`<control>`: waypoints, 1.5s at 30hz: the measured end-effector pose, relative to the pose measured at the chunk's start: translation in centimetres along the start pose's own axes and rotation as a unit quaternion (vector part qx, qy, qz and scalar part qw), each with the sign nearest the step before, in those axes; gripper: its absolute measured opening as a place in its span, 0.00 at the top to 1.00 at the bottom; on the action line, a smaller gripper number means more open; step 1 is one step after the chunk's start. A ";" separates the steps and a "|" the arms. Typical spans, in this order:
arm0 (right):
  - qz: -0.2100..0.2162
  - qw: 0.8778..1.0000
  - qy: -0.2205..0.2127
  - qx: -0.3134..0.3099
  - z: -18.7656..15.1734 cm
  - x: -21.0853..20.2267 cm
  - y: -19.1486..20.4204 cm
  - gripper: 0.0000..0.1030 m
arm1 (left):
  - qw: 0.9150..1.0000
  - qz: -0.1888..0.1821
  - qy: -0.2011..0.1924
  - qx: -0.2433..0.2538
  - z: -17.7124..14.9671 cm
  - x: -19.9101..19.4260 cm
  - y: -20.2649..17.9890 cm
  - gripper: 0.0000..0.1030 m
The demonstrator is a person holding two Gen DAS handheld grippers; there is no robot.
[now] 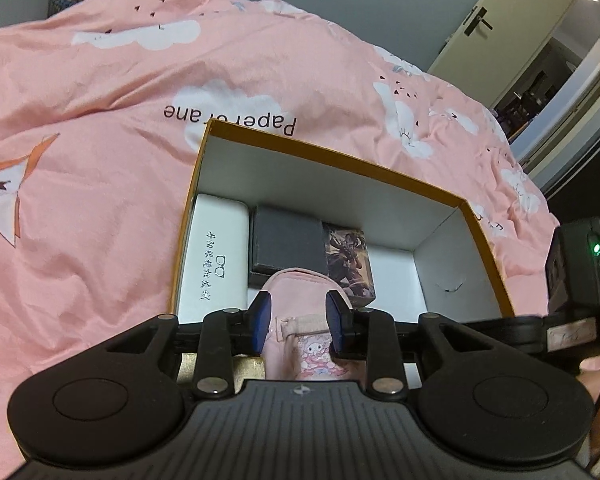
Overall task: Organize objects
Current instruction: 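Lower the pink pouch into the box and open the left gripper, then move both grippers back to the plush toys beside the box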
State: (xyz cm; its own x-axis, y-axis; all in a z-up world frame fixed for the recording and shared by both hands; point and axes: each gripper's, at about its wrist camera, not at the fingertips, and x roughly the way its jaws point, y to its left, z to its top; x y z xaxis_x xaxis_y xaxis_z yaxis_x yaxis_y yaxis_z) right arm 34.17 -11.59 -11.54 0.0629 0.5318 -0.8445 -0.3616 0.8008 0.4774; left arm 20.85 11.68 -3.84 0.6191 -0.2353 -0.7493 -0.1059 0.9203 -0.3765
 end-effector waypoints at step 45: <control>-0.107 0.977 -0.173 0.057 -20.0 -13.3 -11.8 0.85 | 0.973 -0.016 0.083 0.214 -15.9 -1.9 -14.1 0.42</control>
State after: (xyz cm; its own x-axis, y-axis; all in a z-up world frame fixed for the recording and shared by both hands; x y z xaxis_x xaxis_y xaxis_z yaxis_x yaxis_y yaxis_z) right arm 18.96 -33.64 -10.75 0.4436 0.3949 -0.8045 -0.2017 0.9187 0.3397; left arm 8.81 -5.81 -5.78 0.4784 -0.2814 -0.8318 0.2674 0.9490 -0.1673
